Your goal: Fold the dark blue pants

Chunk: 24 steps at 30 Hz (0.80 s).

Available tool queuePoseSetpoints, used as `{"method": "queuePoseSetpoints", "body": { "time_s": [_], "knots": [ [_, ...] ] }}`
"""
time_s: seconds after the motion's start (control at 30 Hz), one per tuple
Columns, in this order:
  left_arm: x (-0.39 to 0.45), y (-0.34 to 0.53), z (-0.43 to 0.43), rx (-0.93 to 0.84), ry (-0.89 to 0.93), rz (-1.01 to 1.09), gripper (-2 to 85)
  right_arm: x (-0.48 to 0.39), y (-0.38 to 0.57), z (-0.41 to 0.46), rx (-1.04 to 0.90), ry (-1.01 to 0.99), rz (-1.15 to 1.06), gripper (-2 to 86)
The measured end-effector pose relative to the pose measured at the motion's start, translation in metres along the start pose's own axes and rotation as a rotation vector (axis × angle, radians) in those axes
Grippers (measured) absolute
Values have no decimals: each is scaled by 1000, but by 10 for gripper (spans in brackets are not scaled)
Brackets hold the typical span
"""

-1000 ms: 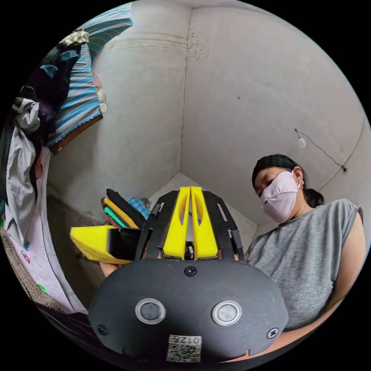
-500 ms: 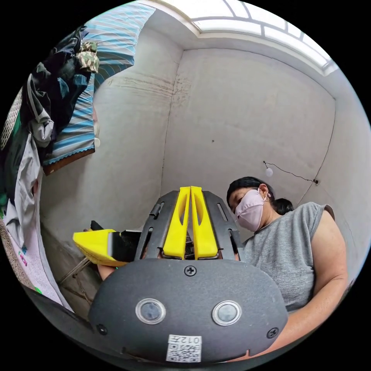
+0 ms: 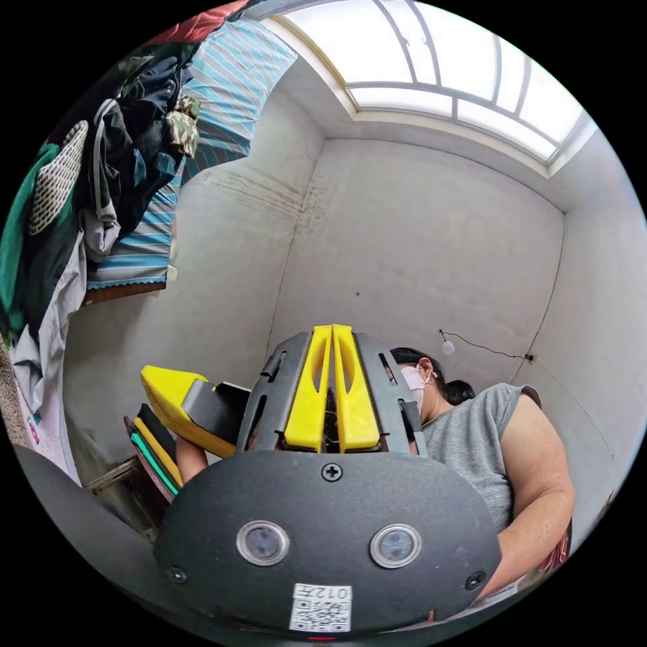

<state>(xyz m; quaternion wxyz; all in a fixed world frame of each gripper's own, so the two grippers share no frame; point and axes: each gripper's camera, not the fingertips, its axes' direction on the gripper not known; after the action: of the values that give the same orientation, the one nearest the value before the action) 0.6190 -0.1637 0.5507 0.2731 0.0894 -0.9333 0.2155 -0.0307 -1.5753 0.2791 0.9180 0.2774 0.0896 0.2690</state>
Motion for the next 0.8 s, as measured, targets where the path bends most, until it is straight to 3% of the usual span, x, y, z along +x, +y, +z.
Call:
{"method": "queuePoseSetpoints", "body": {
  "time_s": [0.33, 0.8],
  "knots": [
    [5, -4, -2, 129, -64, -50, 6, 97, -12, 112, -91, 30, 11, -10],
    [3, -13, 50, 83, -71, -81, 6, 223, -59, 137, -77, 12, 70, -10]
  ]
}}
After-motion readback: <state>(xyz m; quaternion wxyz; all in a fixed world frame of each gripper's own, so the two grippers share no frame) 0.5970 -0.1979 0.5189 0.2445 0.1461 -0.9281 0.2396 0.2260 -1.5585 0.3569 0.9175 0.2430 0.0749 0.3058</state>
